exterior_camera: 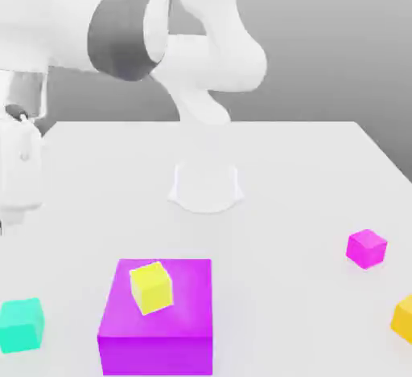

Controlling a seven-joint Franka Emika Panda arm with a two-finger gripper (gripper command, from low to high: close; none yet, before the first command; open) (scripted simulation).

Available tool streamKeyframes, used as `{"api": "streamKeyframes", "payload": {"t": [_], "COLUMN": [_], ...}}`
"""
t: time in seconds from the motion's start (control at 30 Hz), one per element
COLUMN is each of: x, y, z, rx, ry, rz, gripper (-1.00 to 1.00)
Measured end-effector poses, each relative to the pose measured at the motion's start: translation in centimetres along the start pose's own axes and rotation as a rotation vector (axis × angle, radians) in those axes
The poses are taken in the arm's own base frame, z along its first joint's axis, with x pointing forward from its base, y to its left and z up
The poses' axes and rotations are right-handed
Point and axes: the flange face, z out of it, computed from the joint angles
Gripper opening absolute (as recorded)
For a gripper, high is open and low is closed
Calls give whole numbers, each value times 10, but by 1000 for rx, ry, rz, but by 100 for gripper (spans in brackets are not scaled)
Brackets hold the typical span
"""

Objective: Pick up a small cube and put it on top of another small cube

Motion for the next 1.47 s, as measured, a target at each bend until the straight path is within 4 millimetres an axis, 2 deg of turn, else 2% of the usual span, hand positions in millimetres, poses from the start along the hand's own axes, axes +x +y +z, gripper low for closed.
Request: {"api": "streamKeyframes", "payload": {"t": [0.2,0.33,0.37,0.53,0.57,0.63,0.73,0.77,0.93,1.0,1.07,1.2,1.27,1.33,1.37,1.47], "x": [41,45,44,44,44,45,47,42,-26,-63,-96,-135,-143,-146,-147,-147], "y": [40,54,57,57,58,56,50,48,45,48,56,79,86,91,94,94], "z": [107,164,177,177,183,171,135,122,64,41,19,-20,-8,16,28,28], "rx": [-154,-175,-176,-174,-175,-176,-176,-175,-170,-167,-163,-157,-156,-156,-156,-156], "ry": [-25,-27,-27,-27,-27,-27,-27,-29,-51,-62,-72,-88,-89,-89,-89,-89], "rz": [246,284,285,285,286,287,286,268,33,-87,-203,-383,-417,-426,-428,-428], "gripper": [0,0,-100,-100,-100,-100,-100,-100,-100,-100,-100,-100,-100,-100,100,100]}}
